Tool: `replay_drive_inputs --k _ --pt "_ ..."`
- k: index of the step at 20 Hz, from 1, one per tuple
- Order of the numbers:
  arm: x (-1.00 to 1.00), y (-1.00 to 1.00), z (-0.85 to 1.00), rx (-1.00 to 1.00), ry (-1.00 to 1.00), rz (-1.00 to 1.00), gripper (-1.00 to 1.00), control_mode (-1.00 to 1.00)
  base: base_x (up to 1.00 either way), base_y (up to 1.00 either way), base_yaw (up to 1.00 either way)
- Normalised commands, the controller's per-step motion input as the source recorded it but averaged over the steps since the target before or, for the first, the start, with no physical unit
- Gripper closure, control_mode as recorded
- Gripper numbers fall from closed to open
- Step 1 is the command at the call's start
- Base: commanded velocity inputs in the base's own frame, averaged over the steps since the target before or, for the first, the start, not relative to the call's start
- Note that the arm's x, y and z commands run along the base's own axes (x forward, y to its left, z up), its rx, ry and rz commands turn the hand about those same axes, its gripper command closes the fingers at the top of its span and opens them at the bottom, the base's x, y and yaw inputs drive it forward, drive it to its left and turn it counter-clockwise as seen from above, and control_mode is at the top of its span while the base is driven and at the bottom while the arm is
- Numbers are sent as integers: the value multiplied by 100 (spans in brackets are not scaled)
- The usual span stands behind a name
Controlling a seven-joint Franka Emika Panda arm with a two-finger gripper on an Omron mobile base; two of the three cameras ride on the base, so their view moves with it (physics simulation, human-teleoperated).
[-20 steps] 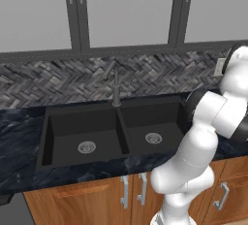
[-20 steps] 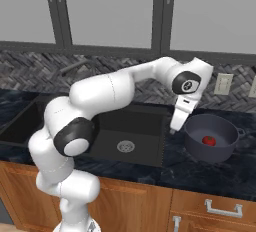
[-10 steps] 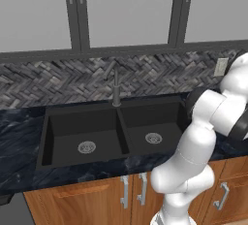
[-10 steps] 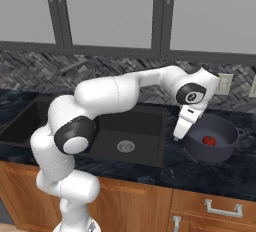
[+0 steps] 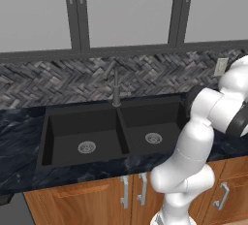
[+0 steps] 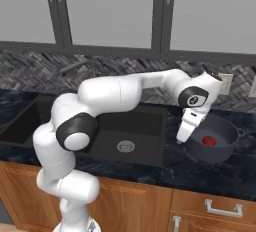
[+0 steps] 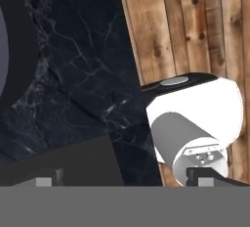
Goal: Dump the tomato from the pot into the sink. Then turn on the water and wash the tomato. Then turn off the water and put the tomato back in the pot.
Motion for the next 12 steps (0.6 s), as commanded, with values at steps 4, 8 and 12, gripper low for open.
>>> replay_drive_inputs --k 4,8,12 --pt "11 -3 -7 -3 0 0 -100 -100 0 0 0" --pt "12 -2 -12 -2 0 0 -100 -100 0 0 0" --pt "14 -5 -15 -1 0 0 -100 -100 0 0 0"
